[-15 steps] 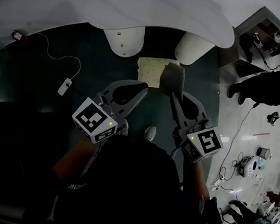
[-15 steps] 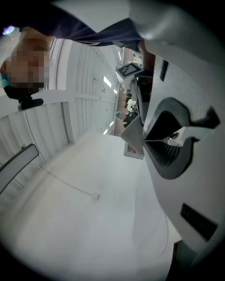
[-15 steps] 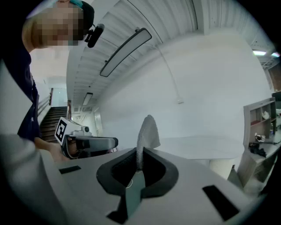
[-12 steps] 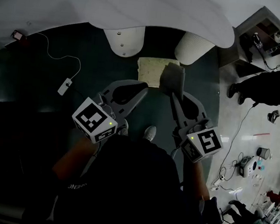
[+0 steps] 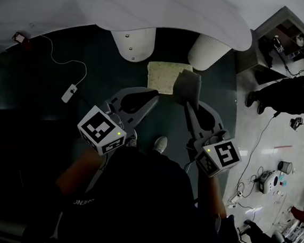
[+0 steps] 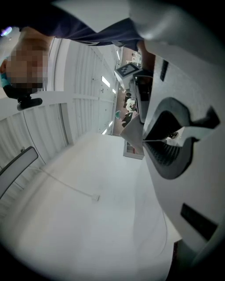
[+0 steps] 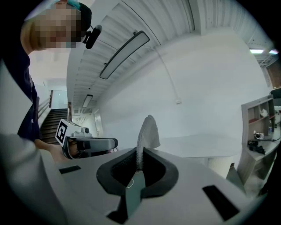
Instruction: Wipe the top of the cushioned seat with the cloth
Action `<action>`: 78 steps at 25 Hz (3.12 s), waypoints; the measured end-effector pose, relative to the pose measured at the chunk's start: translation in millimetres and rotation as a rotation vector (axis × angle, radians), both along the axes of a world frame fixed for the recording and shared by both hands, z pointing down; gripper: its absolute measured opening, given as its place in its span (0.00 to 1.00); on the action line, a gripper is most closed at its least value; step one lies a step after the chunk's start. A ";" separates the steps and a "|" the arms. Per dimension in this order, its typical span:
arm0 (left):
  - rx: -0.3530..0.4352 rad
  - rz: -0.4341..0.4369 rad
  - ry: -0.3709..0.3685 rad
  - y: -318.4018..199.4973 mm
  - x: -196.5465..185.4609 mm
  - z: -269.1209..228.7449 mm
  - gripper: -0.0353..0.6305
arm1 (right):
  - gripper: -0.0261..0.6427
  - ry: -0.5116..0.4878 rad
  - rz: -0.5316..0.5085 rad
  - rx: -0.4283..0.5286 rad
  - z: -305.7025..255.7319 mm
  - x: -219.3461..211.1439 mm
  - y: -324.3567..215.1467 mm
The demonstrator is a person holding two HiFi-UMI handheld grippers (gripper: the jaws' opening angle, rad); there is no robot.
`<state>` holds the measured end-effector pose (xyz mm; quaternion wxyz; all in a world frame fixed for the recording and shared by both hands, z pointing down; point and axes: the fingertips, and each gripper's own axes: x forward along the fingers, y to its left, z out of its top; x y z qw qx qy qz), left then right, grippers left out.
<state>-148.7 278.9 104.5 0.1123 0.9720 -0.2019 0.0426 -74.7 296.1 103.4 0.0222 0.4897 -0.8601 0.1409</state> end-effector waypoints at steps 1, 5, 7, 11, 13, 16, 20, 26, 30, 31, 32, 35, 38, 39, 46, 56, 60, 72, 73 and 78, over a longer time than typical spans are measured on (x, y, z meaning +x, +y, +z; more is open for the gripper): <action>0.004 -0.004 0.000 1.4 1.4 3.3 0.08 | 0.09 0.001 -0.002 0.002 3.6 3.1 2.8; 0.021 -0.033 -0.009 27.1 31.1 -26.9 0.08 | 0.09 -0.010 -0.029 0.013 -24.4 36.7 30.8; 0.035 -0.040 -0.013 38.5 44.7 -36.7 0.08 | 0.09 -0.013 -0.051 0.023 -36.6 49.3 40.6; 0.045 -0.066 -0.013 48.7 57.6 -34.2 0.08 | 0.09 -0.004 -0.079 0.045 -42.2 68.6 48.6; 0.043 -0.086 -0.016 50.9 62.4 -36.4 0.08 | 0.09 -0.007 -0.083 0.047 -42.9 80.6 50.3; 0.049 -0.102 -0.024 52.1 66.2 -38.7 0.08 | 0.09 -0.022 -0.080 0.046 -39.9 93.0 51.1; 0.042 -0.117 -0.035 47.2 66.6 -36.8 0.08 | 0.09 -0.031 -0.087 0.029 -35.9 98.8 47.2; 0.006 -0.133 -0.026 27.6 63.7 -18.7 0.08 | 0.09 -0.015 -0.101 0.001 -21.1 96.1 29.5; -0.002 -0.118 -0.009 6.9 65.5 -11.4 0.08 | 0.09 -0.008 -0.095 -0.025 -10.3 93.5 13.7; -0.002 -0.114 -0.007 -0.7 66.0 -10.8 0.08 | 0.09 -0.009 -0.092 -0.031 -9.3 92.8 7.6; -0.001 -0.107 -0.006 -9.2 66.3 -10.4 0.08 | 0.09 -0.009 -0.089 -0.036 -8.7 91.8 0.6; -0.001 -0.083 -0.004 -35.4 66.4 -8.2 0.08 | 0.09 -0.008 -0.067 -0.042 -5.6 89.7 -23.5; -0.015 -0.072 -0.001 -65.2 63.0 -5.4 0.08 | 0.09 -0.011 -0.059 -0.055 -2.2 81.8 -50.3; -0.019 -0.069 0.000 -76.3 60.6 -3.6 0.08 | 0.09 -0.010 -0.056 -0.060 0.4 78.8 -60.7; -0.047 -0.050 -0.002 -153.1 34.6 11.7 0.08 | 0.09 -0.001 -0.056 -0.080 8.9 46.7 -138.3; -0.082 -0.025 0.014 -227.0 2.9 26.8 0.07 | 0.09 0.022 -0.033 -0.123 18.8 12.0 -213.2; -0.097 -0.028 0.008 -256.6 -9.8 40.0 0.07 | 0.09 0.032 -0.041 -0.141 29.9 -1.5 -243.1; -0.132 -0.071 -0.033 -295.5 -28.8 82.0 0.07 | 0.09 0.051 -0.130 -0.214 70.4 -25.5 -297.6; -0.133 -0.077 -0.042 -297.6 -28.4 87.2 0.07 | 0.09 0.051 -0.142 -0.222 77.0 -25.0 -301.6; -0.151 -0.130 -0.104 -309.3 -24.6 124.2 0.07 | 0.09 0.073 -0.217 -0.265 121.8 -18.1 -323.4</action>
